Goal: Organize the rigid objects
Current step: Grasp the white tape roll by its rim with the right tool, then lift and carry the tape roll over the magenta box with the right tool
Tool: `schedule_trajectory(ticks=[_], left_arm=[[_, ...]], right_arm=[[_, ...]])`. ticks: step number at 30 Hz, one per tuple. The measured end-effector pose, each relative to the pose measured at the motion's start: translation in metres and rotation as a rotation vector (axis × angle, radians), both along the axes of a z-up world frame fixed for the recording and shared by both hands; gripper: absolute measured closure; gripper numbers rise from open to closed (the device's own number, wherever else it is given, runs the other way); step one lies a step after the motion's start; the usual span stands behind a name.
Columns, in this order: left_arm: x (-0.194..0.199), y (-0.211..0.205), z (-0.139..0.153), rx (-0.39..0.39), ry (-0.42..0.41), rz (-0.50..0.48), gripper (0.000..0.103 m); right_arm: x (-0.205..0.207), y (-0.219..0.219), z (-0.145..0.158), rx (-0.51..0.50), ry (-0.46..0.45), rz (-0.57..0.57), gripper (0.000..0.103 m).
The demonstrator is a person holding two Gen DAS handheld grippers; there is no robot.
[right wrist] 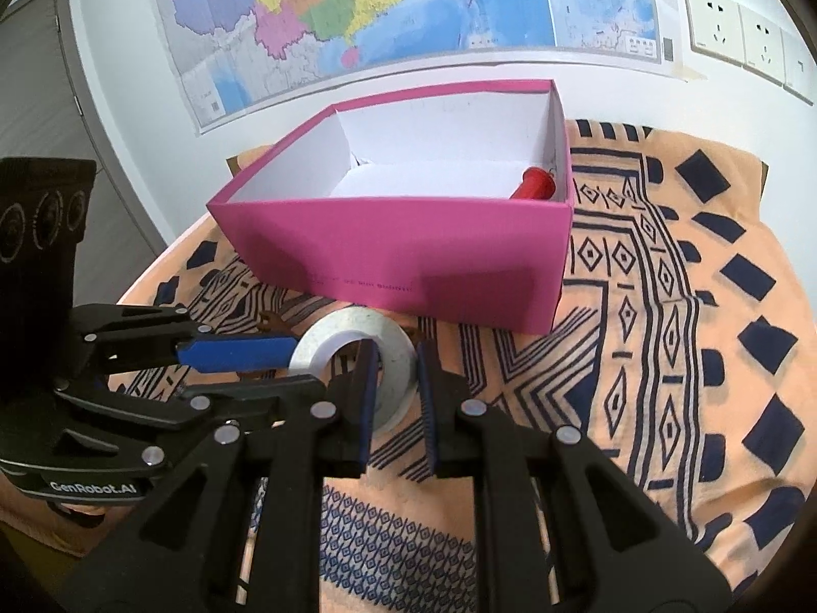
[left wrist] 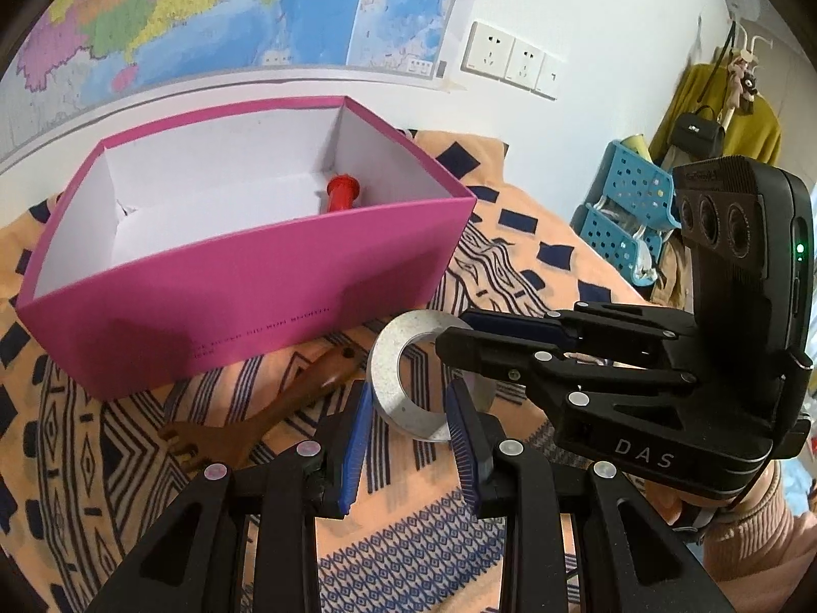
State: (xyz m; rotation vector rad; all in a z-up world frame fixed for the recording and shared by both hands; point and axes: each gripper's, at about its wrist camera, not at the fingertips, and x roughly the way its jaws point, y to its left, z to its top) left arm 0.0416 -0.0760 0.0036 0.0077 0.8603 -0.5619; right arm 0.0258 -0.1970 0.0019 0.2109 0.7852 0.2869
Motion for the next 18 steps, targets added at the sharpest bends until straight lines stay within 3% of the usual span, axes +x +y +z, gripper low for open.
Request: schedule_trajectory(ticks=[18], left_arm=[[0.006,-0.005,0.010,-0.005,-0.040,0.009,0.073]], right_arm=[[0.006,-0.005,0.017,-0.014,-0.050,-0.008,0.085]])
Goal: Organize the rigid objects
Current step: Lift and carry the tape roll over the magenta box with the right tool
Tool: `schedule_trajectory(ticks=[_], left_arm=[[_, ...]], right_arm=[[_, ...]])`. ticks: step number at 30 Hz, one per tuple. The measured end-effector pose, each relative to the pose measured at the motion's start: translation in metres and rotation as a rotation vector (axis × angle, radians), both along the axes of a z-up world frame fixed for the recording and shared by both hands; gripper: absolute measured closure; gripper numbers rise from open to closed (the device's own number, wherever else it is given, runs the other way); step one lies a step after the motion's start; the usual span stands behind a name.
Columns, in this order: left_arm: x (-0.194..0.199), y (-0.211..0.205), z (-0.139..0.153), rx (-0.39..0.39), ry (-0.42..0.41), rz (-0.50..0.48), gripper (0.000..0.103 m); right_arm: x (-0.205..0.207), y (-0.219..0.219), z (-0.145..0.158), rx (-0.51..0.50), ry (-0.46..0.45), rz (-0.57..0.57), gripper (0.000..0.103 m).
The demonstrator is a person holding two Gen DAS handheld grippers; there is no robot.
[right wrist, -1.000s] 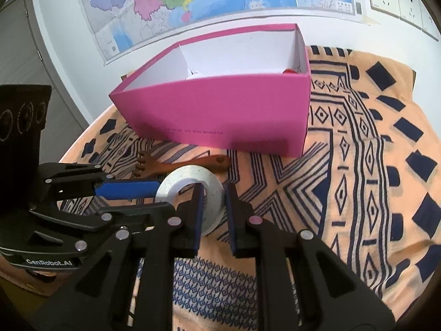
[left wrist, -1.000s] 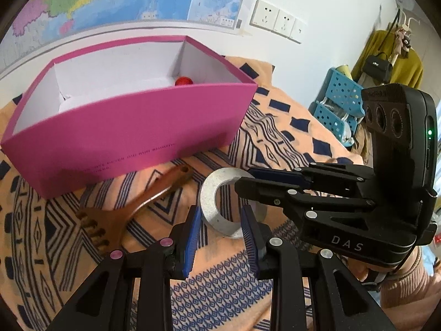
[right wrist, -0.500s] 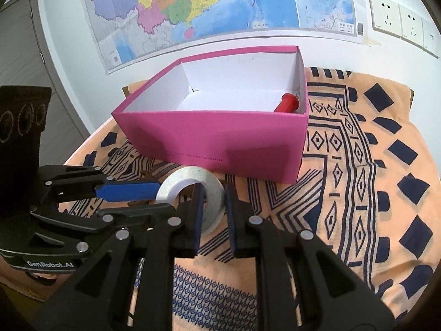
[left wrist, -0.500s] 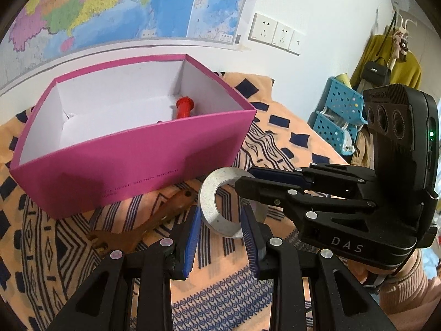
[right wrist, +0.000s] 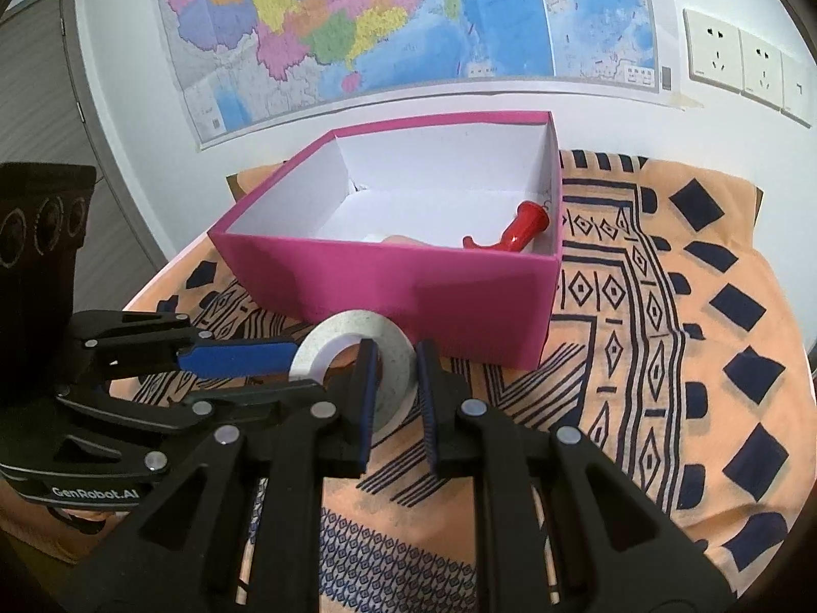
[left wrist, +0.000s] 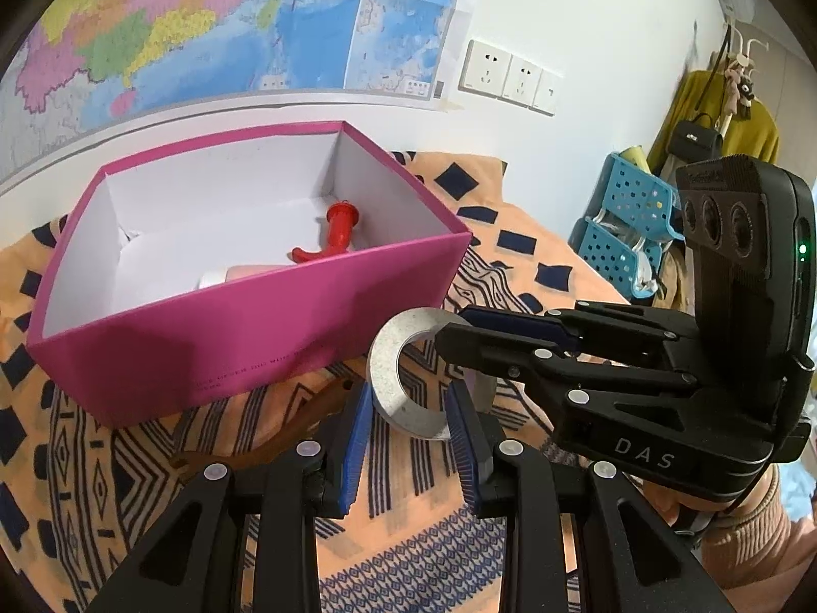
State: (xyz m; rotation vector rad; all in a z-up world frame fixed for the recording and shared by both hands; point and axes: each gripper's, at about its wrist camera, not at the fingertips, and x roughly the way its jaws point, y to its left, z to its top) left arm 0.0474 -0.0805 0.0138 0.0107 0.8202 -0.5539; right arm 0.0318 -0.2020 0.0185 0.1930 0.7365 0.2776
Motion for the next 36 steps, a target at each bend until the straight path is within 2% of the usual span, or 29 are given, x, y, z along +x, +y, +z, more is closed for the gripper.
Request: schedule_trajectory(ticks=[25,36], left_arm=[[0.008,-0.002,0.015,-0.005,-0.052,0.010,0.073],[0.015,-0.003,0.018,-0.009,-0.051,0.016,0.073]], right_arm=[[0.009,-0.006,0.019,-0.023,-0.058,-0.002,0.085],[0.014,-0.008,0.029,-0.030,-0.086,-0.002,0.085]])
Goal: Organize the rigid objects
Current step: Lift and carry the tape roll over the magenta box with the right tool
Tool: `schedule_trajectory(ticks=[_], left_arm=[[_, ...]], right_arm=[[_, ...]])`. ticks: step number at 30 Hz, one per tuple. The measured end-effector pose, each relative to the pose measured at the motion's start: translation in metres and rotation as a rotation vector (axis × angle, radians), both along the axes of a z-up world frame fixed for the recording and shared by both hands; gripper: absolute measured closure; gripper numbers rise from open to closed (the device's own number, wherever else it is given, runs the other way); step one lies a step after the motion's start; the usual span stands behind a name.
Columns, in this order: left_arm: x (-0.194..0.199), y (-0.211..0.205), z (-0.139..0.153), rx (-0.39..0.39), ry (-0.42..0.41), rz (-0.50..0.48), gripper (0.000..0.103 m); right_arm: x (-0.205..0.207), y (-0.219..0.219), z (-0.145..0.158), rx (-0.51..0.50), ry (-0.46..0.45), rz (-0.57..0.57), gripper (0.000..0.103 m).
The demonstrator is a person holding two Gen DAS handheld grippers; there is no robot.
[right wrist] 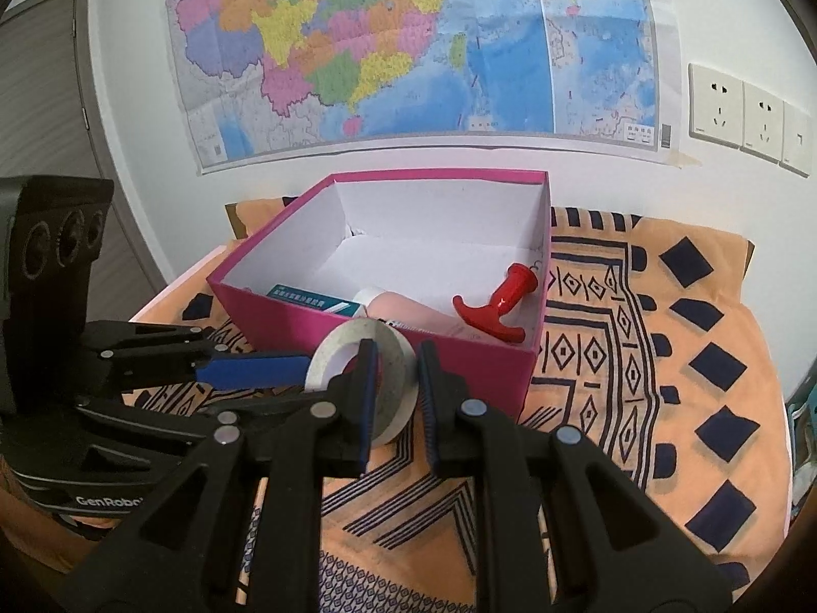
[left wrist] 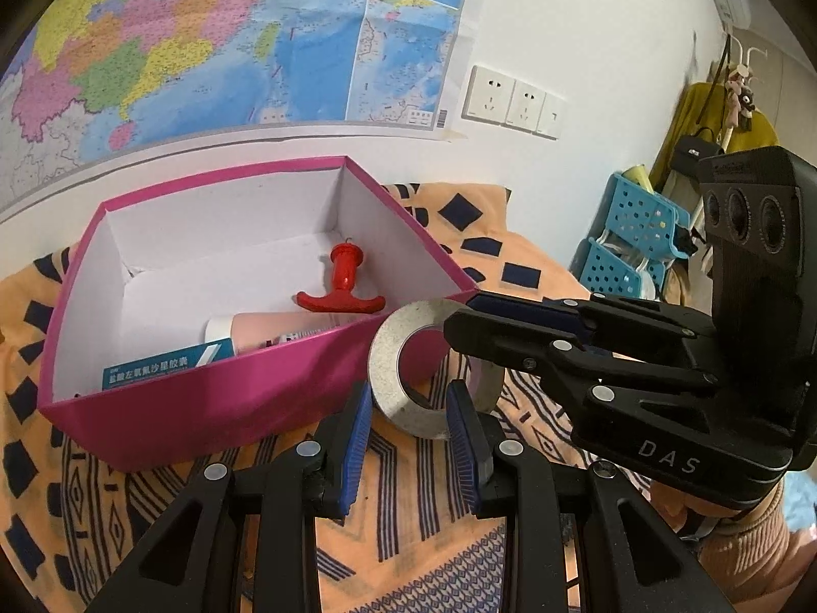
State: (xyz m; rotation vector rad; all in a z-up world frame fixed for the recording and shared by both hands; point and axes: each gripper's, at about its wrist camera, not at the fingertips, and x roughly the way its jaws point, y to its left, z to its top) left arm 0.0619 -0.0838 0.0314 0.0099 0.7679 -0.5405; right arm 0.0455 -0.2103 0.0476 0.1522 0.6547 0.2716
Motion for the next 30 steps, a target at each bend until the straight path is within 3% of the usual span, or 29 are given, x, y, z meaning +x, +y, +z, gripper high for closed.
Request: schedule_trajectory(ticks=[30], left_arm=[[0.016,-0.005,0.010,0.006,-0.027,0.003,0.073]], right_arm=[[0.010,-0.011,0.009,0.004,-0.023,-0.010,0.085]])
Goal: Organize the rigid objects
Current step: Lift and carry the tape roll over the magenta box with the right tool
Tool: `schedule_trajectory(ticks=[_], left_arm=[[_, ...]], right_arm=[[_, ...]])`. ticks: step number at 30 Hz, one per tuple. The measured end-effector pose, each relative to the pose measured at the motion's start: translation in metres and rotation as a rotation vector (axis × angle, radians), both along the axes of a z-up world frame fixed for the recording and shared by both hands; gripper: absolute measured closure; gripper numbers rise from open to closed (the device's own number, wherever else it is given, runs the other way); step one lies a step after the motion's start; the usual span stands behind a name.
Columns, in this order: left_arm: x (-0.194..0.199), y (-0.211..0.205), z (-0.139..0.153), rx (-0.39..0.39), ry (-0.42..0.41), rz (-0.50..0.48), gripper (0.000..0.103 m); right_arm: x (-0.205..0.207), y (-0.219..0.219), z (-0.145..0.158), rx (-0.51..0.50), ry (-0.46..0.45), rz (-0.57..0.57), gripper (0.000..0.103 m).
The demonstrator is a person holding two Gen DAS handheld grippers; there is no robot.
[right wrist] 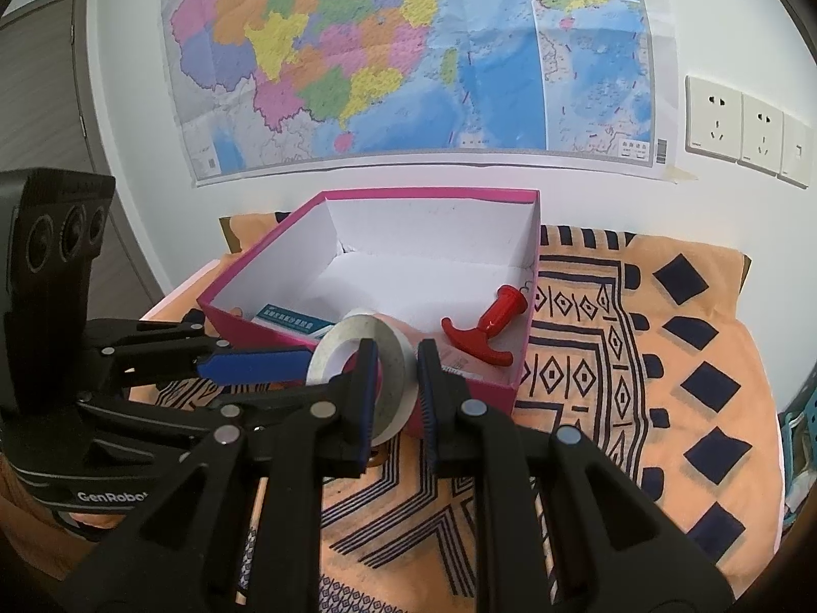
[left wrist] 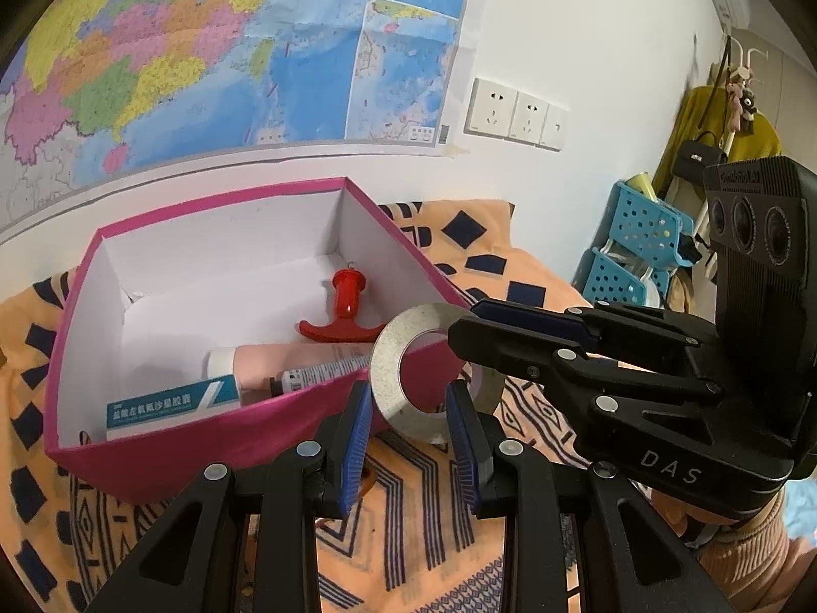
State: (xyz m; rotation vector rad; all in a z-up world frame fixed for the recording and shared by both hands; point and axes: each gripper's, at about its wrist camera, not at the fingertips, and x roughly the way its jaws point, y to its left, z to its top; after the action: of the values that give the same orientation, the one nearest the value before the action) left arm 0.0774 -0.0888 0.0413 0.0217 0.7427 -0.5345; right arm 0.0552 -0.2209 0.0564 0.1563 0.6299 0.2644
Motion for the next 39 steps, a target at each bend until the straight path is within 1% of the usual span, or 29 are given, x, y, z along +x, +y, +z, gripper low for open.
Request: schedule_trajectory(ticks=[21,39], left_arm=[[0.008,-0.001,0.007,0.009,-0.030,0.022,0.073],[0.019,-0.004,0.009,0.011,-0.022,0.039,0.073]], right_arm=[[0.011,-0.003,0.004,0.008,-0.002,0.001,0.085],[0.024,-0.006,0.005,-0.005,-0.002,-0.003,0.085]])
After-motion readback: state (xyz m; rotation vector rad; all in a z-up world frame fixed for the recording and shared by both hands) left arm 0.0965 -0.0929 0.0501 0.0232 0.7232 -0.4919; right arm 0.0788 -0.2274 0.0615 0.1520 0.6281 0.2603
